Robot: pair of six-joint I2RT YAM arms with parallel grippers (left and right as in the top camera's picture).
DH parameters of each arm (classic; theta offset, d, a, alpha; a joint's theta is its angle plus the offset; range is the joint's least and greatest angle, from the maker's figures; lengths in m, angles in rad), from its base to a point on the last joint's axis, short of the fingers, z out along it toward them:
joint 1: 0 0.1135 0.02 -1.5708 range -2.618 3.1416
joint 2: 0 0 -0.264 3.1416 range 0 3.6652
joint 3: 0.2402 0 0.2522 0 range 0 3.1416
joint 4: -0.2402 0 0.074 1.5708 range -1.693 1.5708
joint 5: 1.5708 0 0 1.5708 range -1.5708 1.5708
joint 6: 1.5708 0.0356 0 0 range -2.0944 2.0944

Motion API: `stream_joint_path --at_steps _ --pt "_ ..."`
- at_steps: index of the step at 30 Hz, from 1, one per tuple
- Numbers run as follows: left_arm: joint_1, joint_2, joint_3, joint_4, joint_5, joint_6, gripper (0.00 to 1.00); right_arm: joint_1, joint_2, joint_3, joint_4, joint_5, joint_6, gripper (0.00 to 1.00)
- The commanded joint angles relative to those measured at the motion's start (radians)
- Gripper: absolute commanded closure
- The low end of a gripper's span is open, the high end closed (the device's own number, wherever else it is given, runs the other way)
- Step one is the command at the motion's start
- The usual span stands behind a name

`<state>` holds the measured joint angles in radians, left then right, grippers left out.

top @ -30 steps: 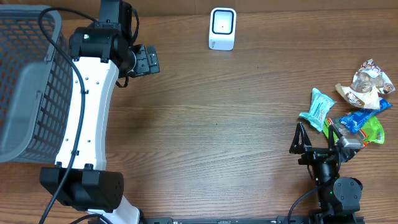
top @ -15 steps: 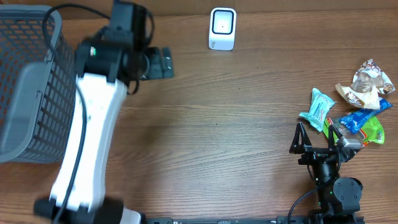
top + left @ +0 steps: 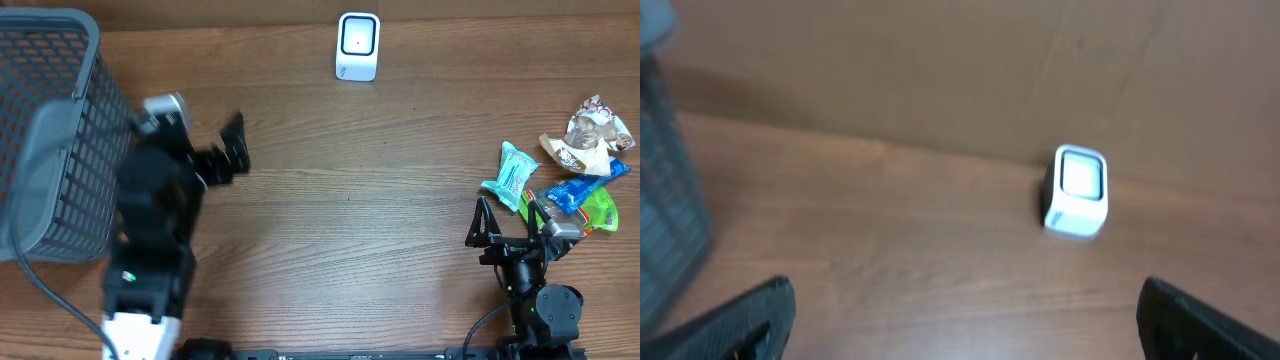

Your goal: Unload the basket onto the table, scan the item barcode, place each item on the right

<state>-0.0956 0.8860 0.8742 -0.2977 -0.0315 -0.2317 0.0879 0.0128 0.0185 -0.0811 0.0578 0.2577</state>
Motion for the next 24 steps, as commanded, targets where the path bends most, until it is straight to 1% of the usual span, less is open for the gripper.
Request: stream_joint_path --at_steps 1,2,4,6,8,10,12,15,18,20,24 --pt "0.006 -0.176 -0.295 0.235 0.032 0.082 0.0 0.008 -0.01 -0.011 0.005 0.0 0.001 0.0" --pt "0.006 -0.23 -0.389 0.328 0.032 0.098 0.0 0.008 -0.01 -0.011 0.005 0.0 0.001 0.0" --pt "0.006 -0.319 -0.532 0.461 0.032 0.118 0.0 0.008 -0.01 -0.011 0.005 0.0 0.001 0.0" --pt "0.006 -0.402 -0.647 0.557 0.032 0.132 0.0 0.008 -0.01 -0.011 0.005 0.0 0.001 0.0" --pt "0.006 -0.475 -0.725 0.598 0.028 0.142 0.0 0.008 -0.01 -0.011 0.005 0.0 0.001 0.0" --pt "0.006 -0.554 -0.776 0.58 0.028 0.178 0.0 0.008 -0.01 -0.011 0.005 0.0 0.001 0.0" --pt "0.009 -0.594 -0.801 0.565 0.028 0.207 0.0 0.008 -0.01 -0.011 0.005 0.0 0.001 0.0" --pt "0.014 -0.631 -0.829 0.556 0.018 0.217 0.0 0.008 -0.01 -0.011 0.006 0.0 0.001 0.0" --pt "0.041 -0.694 -0.868 0.539 0.021 0.248 0.0 0.008 -0.01 -0.011 0.005 0.0 0.001 0.0" --pt "0.075 -0.755 -0.869 0.454 0.03 0.249 0.0 0.008 -0.01 -0.011 0.005 0.0 0.001 0.0" --pt "0.116 -0.839 -0.87 0.33 0.056 0.277 0.0 0.008 -0.01 -0.011 0.005 0.0 0.001 0.0"
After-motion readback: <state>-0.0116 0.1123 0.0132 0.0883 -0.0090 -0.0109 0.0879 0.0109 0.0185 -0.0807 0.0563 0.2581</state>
